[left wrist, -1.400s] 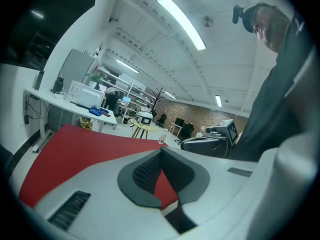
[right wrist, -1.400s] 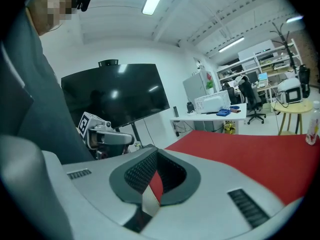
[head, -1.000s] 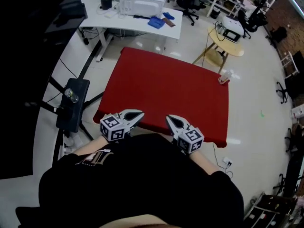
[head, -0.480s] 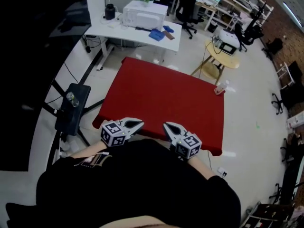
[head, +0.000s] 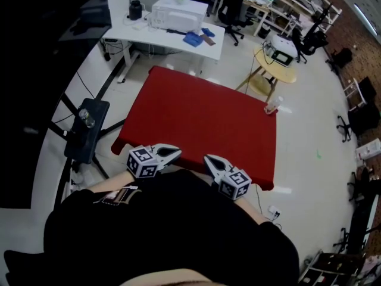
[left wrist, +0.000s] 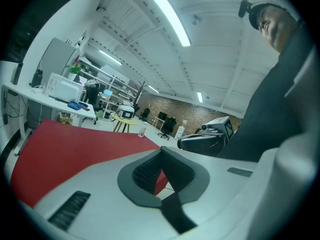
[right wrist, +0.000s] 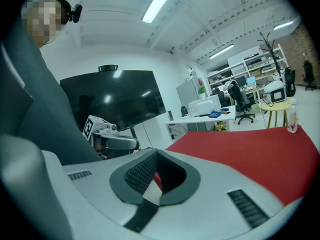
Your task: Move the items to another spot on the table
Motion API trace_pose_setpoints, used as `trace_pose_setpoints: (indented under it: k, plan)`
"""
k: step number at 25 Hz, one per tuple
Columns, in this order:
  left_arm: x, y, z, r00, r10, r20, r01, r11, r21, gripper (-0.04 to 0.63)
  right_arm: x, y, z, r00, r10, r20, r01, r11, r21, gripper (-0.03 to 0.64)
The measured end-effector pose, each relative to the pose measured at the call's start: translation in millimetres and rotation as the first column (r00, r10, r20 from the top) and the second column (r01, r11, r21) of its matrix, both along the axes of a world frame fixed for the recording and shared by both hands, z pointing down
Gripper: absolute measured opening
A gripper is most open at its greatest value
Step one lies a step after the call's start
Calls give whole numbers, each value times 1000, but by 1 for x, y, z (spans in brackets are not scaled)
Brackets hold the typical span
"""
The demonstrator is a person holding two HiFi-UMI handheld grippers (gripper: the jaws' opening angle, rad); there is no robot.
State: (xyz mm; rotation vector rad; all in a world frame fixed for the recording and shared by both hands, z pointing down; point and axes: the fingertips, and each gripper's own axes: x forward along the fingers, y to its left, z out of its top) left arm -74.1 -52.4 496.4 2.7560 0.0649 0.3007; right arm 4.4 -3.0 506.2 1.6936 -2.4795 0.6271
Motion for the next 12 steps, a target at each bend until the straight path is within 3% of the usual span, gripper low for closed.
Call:
trace_pose_setpoints:
  k: [12]
  plan:
    - [-12, 0, 0, 1000, 17, 4, -17, 1000, 3, 0, -12, -5, 2, 1000, -2, 31, 1, 1000, 31, 2]
